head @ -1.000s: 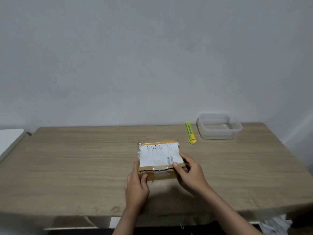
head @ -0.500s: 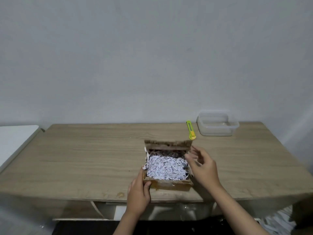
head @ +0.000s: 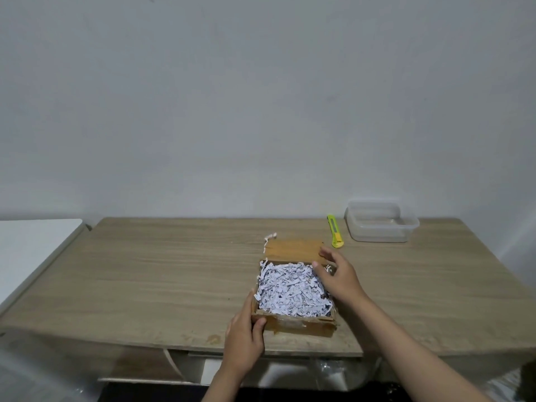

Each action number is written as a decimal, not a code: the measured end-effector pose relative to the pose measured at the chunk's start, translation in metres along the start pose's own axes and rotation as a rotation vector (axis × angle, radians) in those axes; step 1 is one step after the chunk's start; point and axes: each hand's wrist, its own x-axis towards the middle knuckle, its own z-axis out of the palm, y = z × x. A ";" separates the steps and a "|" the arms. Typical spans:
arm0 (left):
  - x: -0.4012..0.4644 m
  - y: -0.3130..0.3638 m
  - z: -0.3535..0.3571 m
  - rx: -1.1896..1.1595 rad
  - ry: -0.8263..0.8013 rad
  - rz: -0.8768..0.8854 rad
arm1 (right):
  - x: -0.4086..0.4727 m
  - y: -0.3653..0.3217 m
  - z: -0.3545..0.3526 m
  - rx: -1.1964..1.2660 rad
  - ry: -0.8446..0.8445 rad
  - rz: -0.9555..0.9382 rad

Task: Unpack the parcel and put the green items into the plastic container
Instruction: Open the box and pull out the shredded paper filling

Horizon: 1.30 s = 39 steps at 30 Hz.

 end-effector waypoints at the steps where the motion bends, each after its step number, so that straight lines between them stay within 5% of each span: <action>1: 0.001 0.002 -0.003 -0.056 -0.020 0.001 | -0.002 0.000 -0.001 -0.002 -0.005 -0.001; 5: 0.010 0.006 -0.017 -0.328 -0.104 -0.059 | -0.015 -0.006 -0.007 -0.133 -0.001 -0.109; 11: 0.038 0.044 -0.024 -0.282 -0.075 0.003 | -0.035 -0.004 -0.003 -0.214 -0.136 -0.072; 17: 0.074 0.068 -0.005 0.244 -0.499 -0.094 | -0.016 -0.010 0.018 -0.422 -0.313 0.128; 21: 0.089 0.072 -0.003 0.294 -0.585 -0.224 | 0.003 -0.012 0.032 -0.607 -0.417 0.258; 24: 0.094 0.078 0.000 0.468 -0.606 -0.178 | 0.013 -0.014 0.040 -0.712 -0.467 0.357; 30: 0.092 0.078 0.012 0.633 -0.610 -0.190 | 0.004 -0.005 0.048 -0.628 -0.399 0.213; 39: 0.088 0.075 0.013 0.489 -0.560 -0.153 | 0.005 -0.005 0.034 -0.548 -0.402 0.226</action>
